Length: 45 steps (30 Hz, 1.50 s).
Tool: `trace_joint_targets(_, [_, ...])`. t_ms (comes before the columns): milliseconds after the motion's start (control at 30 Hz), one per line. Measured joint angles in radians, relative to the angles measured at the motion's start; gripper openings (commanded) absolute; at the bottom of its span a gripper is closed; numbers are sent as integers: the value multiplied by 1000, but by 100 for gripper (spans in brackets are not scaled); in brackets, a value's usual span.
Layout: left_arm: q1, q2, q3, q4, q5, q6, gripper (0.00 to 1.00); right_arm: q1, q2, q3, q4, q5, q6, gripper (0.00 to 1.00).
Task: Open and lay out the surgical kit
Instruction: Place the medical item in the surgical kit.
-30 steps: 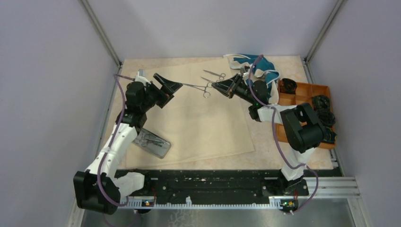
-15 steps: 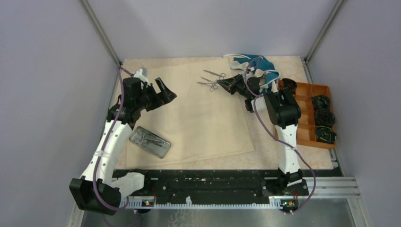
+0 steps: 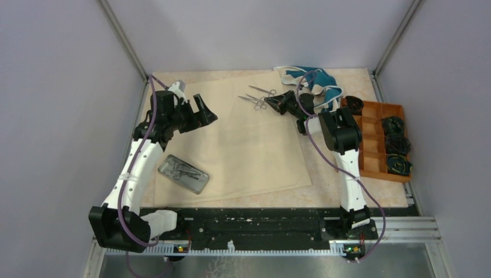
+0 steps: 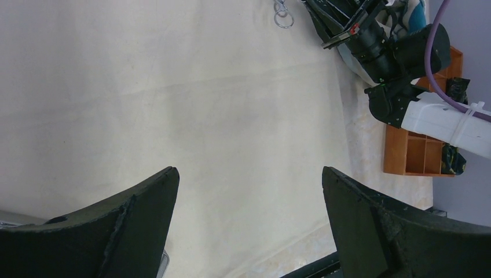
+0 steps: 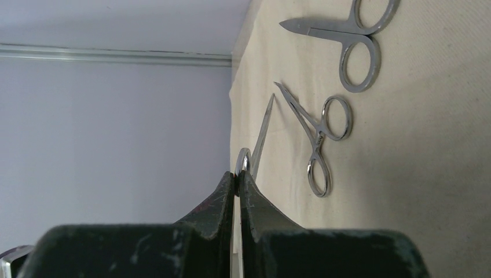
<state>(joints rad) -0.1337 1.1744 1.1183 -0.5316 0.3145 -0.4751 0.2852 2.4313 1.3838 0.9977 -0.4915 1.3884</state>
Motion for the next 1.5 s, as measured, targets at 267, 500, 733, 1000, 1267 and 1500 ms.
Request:
trace_joint_targets(267, [28,13,0,0,34,9,99,5,-1,-40,-58,-16,2,0])
trace_joint_targets(500, [38,13,0,2,48,10,99,7,-14,-74,-87,-36,0,0])
trace_joint_targets(733, [49,13,0,8,61,10,99,7,-14,-55,-129,-76,-25,0])
trace_joint_targets(1000, [59,13,0,8,64,10,99,8,-38,-14,-291,-104,-142,15])
trace_joint_targets(1267, [66,13,0,8,73,6,99,13,-72,87,-572,-69,-285,34])
trace_joint_targets(1500, [79,13,0,8,82,2,99,22,-109,175,-813,8,-380,47])
